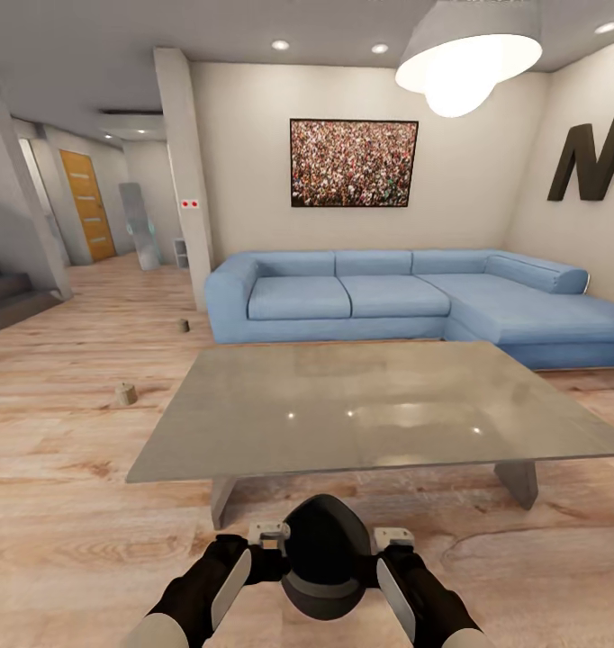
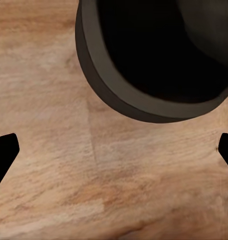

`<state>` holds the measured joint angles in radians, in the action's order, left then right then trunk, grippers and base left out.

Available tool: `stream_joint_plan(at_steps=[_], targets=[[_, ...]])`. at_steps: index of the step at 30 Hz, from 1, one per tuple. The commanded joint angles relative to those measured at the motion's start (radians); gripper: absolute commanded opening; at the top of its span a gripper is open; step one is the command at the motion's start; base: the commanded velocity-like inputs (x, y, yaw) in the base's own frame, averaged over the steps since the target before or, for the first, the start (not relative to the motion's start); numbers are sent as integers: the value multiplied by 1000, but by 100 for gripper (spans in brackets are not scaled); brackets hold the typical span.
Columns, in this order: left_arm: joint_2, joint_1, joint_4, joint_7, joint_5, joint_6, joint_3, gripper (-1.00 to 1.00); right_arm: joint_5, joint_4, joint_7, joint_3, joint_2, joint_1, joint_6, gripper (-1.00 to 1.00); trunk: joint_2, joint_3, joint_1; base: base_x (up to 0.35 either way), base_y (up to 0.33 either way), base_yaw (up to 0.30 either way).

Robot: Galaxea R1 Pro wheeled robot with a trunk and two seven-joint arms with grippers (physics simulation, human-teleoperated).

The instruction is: Place each of the two pumpkins and all three candles from the living room inside a cabinet in the living room (use any cabinet), then make sure every cabinet is closed, and position the cauldron so it is next to a table in the living room.

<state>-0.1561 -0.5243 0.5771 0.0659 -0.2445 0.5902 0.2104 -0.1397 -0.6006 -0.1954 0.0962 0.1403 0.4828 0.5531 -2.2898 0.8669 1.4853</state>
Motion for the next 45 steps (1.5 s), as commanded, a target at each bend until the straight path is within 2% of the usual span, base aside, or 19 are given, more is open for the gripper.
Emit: stream_joint_plan(at_steps=[1,7,10,45], targets=[[0,0,2,7,-15,8,4,100,-11,-1,-9,5,-1,0,4,100,7,-2,-4,0,0,0],[1,-2,38,8,-25,98,7,100,-11,-2,-9,5,0,0,4,100,49,-21,-27,0,0,0],[1,-2,48,8,-28,115,7,100,-11,-3,-9,5,0,0,4,100,70,-30,-39,0,0,0],[2,-2,50,8,-30,120,7,100,-12,-5,-9,5,0,0,25,100,315,-140,-173,-29,0,0]])
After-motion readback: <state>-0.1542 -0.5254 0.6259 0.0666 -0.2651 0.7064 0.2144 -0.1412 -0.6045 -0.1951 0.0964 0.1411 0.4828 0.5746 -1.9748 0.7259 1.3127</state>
